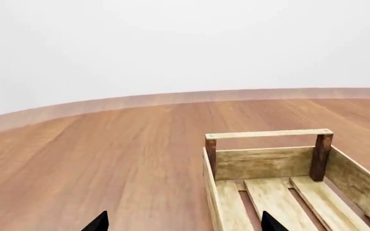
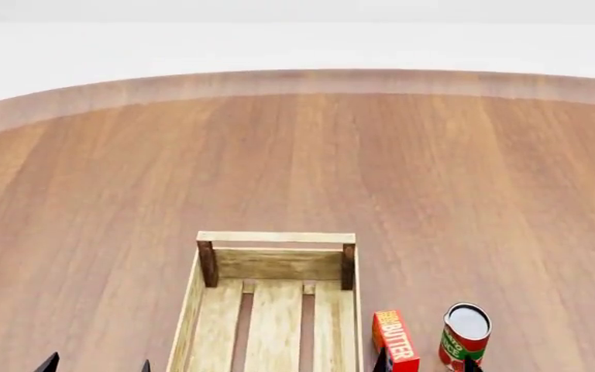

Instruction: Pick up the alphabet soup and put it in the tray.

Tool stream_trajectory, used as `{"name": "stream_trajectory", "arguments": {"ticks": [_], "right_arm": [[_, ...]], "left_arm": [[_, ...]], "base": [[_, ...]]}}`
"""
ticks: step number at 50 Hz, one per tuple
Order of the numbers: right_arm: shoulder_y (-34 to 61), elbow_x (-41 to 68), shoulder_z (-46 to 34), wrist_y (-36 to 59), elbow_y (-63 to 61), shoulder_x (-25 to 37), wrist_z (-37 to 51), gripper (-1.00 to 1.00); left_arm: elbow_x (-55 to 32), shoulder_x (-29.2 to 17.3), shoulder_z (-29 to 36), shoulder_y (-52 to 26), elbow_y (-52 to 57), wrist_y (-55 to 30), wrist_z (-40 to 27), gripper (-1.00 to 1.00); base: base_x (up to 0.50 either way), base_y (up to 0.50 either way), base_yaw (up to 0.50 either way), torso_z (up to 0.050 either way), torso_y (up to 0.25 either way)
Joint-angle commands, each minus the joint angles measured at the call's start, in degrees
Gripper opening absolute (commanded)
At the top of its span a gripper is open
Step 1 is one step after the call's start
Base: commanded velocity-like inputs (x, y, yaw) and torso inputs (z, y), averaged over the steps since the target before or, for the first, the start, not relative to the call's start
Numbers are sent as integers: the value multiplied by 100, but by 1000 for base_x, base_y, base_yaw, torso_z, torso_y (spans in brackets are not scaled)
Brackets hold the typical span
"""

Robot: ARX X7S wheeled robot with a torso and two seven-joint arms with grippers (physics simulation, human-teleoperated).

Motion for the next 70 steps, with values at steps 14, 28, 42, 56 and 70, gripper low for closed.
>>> {"name": "stream_trajectory", "arguments": {"ticks": [14,28,42,56,70], "right_arm": [[324,3206,2300,5446,-2915,1663,787,100],[-494,3570,3634,5566,-2831,2094,577,100],[-1009,3614,4401,5410,-2658,2307,399,100],[-1253,3574,5010,5145,-2183,2415,111,100],[-1727,3341,5405,4760,-1869,2293,-161,100]], "left_arm": [[-120,-90,131,21,32,39,-68,100],[-179,-124,180,-17,-14,8,-129,100],[-206,-163,245,-30,-22,25,-179,100],[-210,-214,328,3,25,33,-222,100],[-246,-245,381,-10,13,35,-264,100]], "base": [[0,0,0,0,0],[0,0,0,0,0],[0,0,0,0,0],[0,0,0,0,0],[0,0,0,0,0]]}}
